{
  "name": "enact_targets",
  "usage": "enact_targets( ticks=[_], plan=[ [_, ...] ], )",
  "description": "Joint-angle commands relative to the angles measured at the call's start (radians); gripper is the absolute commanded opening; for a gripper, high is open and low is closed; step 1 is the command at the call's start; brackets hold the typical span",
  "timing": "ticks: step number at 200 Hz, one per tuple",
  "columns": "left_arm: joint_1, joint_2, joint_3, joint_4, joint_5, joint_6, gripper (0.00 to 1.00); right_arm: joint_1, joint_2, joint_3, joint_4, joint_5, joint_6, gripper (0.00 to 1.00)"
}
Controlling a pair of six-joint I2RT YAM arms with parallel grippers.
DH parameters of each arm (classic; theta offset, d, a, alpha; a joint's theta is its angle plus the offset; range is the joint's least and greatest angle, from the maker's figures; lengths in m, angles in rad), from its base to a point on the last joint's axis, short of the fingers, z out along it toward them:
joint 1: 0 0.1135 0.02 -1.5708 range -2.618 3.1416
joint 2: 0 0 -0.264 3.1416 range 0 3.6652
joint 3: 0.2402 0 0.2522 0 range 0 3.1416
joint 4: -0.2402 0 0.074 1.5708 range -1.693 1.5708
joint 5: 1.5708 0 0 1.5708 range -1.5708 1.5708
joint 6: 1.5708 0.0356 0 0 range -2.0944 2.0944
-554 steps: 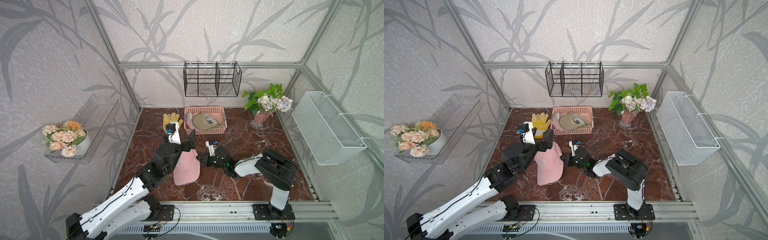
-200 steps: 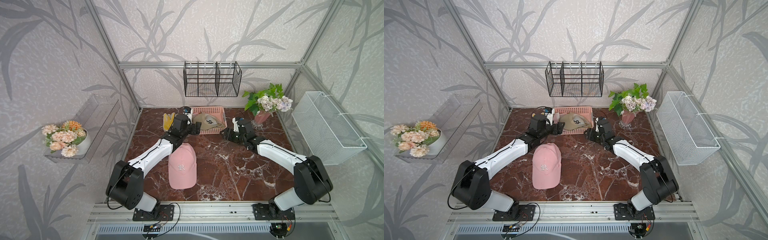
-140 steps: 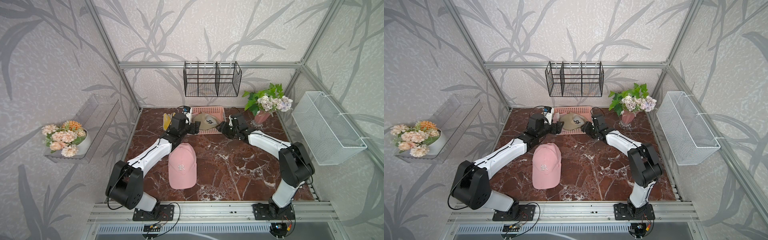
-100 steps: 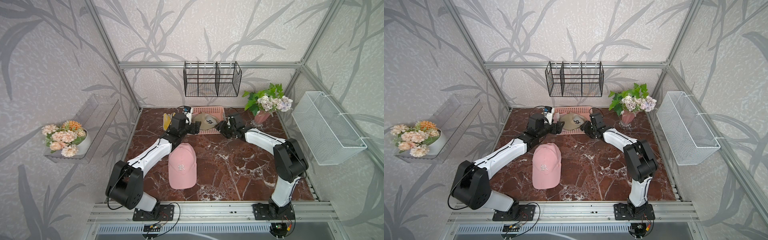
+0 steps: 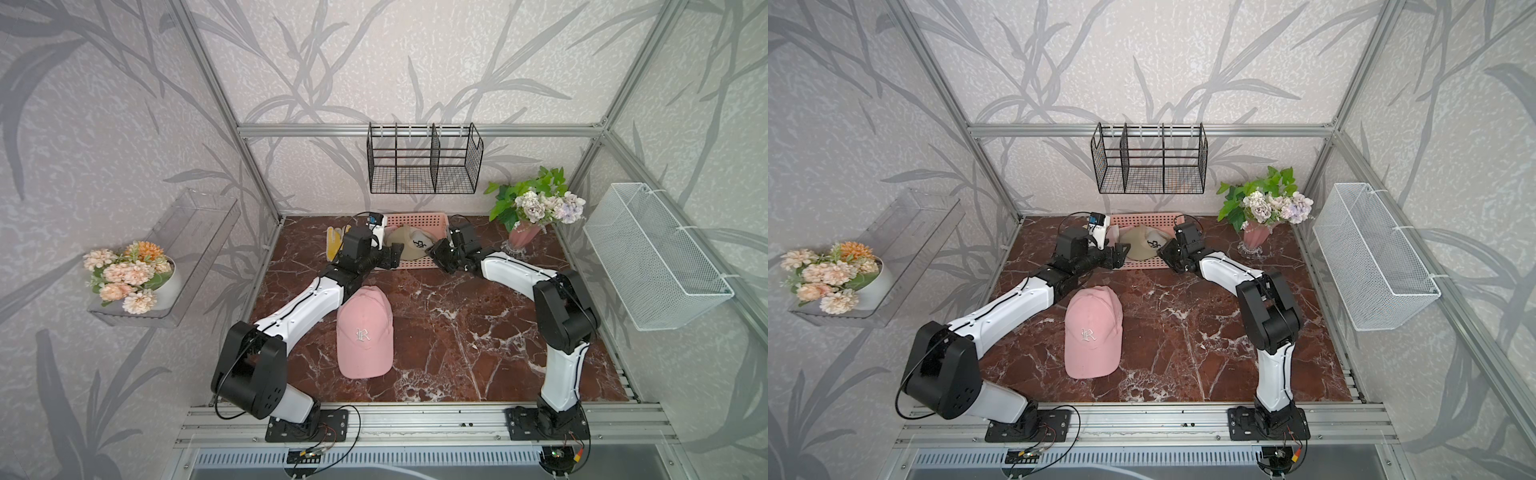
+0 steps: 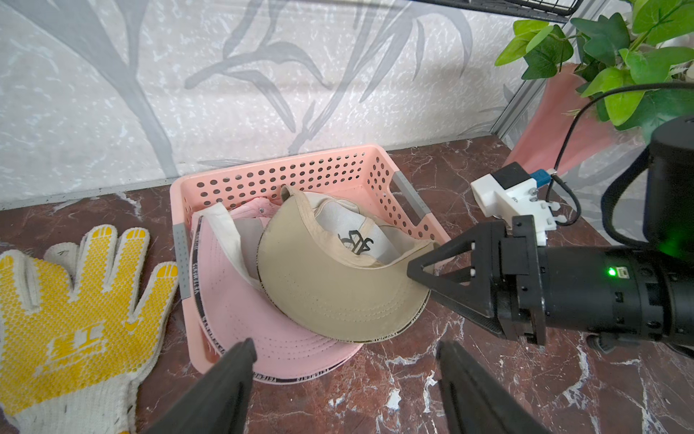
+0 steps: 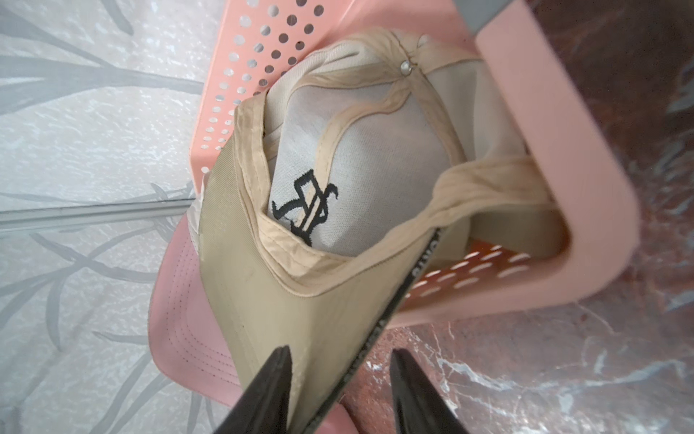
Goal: Turn the baseball cap inside out
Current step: Pick up the baseball cap from the basket, then turn over the baseball cap.
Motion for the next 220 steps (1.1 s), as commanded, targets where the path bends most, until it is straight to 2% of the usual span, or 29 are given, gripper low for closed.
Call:
enact_targets(
  ticks=[1,48,78,120,152,168,175,184,201,220],
  plan=[
    [0.006,-0.004,0.007,0.019,0.010,0.018,0.80,0.010,0.021,0.030,0.033,0.000,0.029,0.37],
    [0.006,-0.002,0.010,0.016,0.039,0.034,0.81,0.010,-0.023,-0.017,0.102,0.039,0.083,0.15],
    [0.006,-0.009,0.012,0.041,0.138,0.105,0.83,0.009,-0.088,-0.042,0.123,0.087,0.093,0.03],
    [0.004,-0.082,-0.048,0.157,0.201,0.192,0.87,0.007,-0.170,-0.046,0.076,0.157,0.059,0.00],
    [-0.010,-0.156,-0.135,0.271,0.235,0.326,0.89,-0.009,-0.234,-0.065,0.061,0.164,0.043,0.00],
    [-0.022,-0.182,-0.170,0.289,0.293,0.457,0.89,-0.019,-0.256,-0.068,0.040,0.142,0.040,0.00],
    [-0.032,-0.195,-0.186,0.277,0.343,0.563,0.89,-0.024,-0.256,-0.068,0.027,0.129,0.037,0.00],
    [-0.061,-0.212,-0.219,0.280,0.349,0.695,0.90,-0.026,-0.294,-0.071,0.011,0.120,0.029,0.00],
    [-0.127,-0.230,-0.285,0.330,0.257,0.907,0.97,-0.028,-0.325,-0.077,-0.023,0.109,0.000,0.00],
    [-0.197,-0.191,-0.278,0.347,0.124,1.009,0.97,-0.034,-0.355,-0.091,-0.058,0.085,-0.018,0.00]
  ],
)
